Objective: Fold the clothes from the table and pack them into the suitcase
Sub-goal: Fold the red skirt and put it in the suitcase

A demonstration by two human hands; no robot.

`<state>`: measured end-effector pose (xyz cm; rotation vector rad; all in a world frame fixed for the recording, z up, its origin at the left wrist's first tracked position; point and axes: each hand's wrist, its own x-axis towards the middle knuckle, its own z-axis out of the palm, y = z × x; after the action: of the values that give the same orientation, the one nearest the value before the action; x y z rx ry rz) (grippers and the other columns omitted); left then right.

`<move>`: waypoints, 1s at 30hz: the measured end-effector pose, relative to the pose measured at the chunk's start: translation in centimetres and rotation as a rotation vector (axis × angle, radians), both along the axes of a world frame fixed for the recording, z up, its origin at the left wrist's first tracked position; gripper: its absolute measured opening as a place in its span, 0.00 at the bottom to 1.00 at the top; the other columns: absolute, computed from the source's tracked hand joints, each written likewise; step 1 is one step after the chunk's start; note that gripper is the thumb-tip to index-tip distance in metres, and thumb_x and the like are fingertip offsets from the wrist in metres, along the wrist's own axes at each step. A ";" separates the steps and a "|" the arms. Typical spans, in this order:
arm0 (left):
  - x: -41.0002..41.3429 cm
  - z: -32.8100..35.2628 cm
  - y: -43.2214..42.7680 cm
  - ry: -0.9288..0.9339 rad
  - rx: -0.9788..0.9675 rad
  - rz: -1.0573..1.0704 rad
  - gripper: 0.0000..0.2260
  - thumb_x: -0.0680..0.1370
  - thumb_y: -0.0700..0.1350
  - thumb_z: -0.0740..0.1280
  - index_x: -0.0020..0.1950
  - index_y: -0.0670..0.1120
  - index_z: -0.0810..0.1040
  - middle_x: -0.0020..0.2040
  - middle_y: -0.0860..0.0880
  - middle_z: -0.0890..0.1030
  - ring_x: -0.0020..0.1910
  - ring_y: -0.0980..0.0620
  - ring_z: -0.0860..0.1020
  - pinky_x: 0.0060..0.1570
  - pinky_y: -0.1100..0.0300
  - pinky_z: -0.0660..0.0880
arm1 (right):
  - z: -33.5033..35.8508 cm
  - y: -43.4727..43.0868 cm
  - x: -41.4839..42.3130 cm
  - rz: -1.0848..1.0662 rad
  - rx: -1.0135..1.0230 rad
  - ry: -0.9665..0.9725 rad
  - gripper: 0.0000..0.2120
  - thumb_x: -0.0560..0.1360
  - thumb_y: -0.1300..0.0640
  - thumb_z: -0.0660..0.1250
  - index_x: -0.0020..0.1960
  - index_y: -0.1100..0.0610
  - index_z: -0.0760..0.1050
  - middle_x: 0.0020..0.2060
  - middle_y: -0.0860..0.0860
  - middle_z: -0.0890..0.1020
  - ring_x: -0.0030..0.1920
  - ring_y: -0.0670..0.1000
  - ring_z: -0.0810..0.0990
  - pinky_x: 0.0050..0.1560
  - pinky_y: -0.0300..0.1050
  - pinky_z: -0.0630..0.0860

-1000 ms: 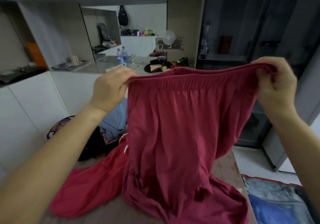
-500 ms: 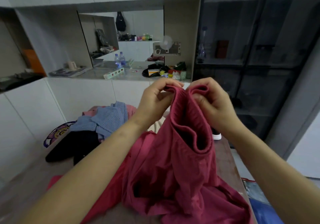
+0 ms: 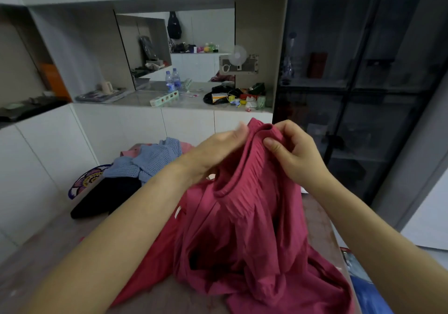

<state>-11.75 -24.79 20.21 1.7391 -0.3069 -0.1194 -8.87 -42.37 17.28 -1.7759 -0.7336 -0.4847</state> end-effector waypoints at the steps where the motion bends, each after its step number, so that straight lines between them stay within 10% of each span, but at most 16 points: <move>1: -0.4 0.0 -0.1 0.002 0.097 -0.043 0.17 0.67 0.60 0.66 0.49 0.52 0.77 0.44 0.56 0.83 0.44 0.61 0.81 0.47 0.66 0.78 | -0.3 0.0 -0.1 -0.020 -0.017 0.008 0.09 0.74 0.59 0.69 0.44 0.48 0.71 0.37 0.43 0.76 0.37 0.37 0.74 0.41 0.29 0.70; 8: -0.3 0.0 1.7 -0.038 0.256 -0.004 0.12 0.73 0.39 0.70 0.55 0.43 0.76 0.51 0.43 0.82 0.48 0.46 0.82 0.53 0.52 0.79 | -2.0 0.0 -1.2 0.168 0.041 0.419 0.21 0.62 0.47 0.76 0.53 0.47 0.76 0.44 0.48 0.82 0.44 0.41 0.81 0.47 0.36 0.79; 14: -0.3 3.8 8.8 -0.063 0.017 -0.056 0.27 0.55 0.47 0.81 0.52 0.50 0.81 0.39 0.49 0.84 0.35 0.54 0.82 0.38 0.63 0.80 | -8.7 0.5 -2.7 0.331 -0.279 0.743 0.18 0.61 0.55 0.80 0.49 0.51 0.81 0.47 0.45 0.85 0.51 0.44 0.82 0.58 0.42 0.77; 17: -0.1 4.7 10.8 -0.103 -0.015 0.097 0.07 0.73 0.39 0.69 0.49 0.48 0.80 0.36 0.51 0.84 0.33 0.57 0.81 0.36 0.66 0.78 | -12.1 1.8 -3.9 0.381 -0.469 0.821 0.19 0.65 0.59 0.79 0.53 0.47 0.78 0.47 0.40 0.83 0.52 0.43 0.81 0.59 0.38 0.75; 24: 1.0 3.4 17.3 -0.105 0.042 0.390 0.11 0.79 0.34 0.59 0.49 0.48 0.76 0.32 0.54 0.83 0.31 0.60 0.80 0.34 0.67 0.77 | -18.5 2.5 -6.9 0.358 -0.723 0.768 0.26 0.65 0.58 0.79 0.58 0.45 0.74 0.51 0.37 0.78 0.54 0.40 0.76 0.53 0.26 0.69; 30: 0.9 0.6 21.2 -0.097 -0.003 0.580 0.08 0.78 0.37 0.63 0.48 0.50 0.77 0.36 0.52 0.83 0.33 0.57 0.80 0.39 0.63 0.78 | -20.9 -1.0 -8.3 0.150 -0.296 0.972 0.12 0.67 0.66 0.75 0.48 0.54 0.81 0.40 0.47 0.85 0.42 0.47 0.82 0.46 0.41 0.80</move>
<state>-10.81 -3.60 20.84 1.7686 0.1353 0.3859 -17.17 -43.39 -3.65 -1.9179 -0.2336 0.6054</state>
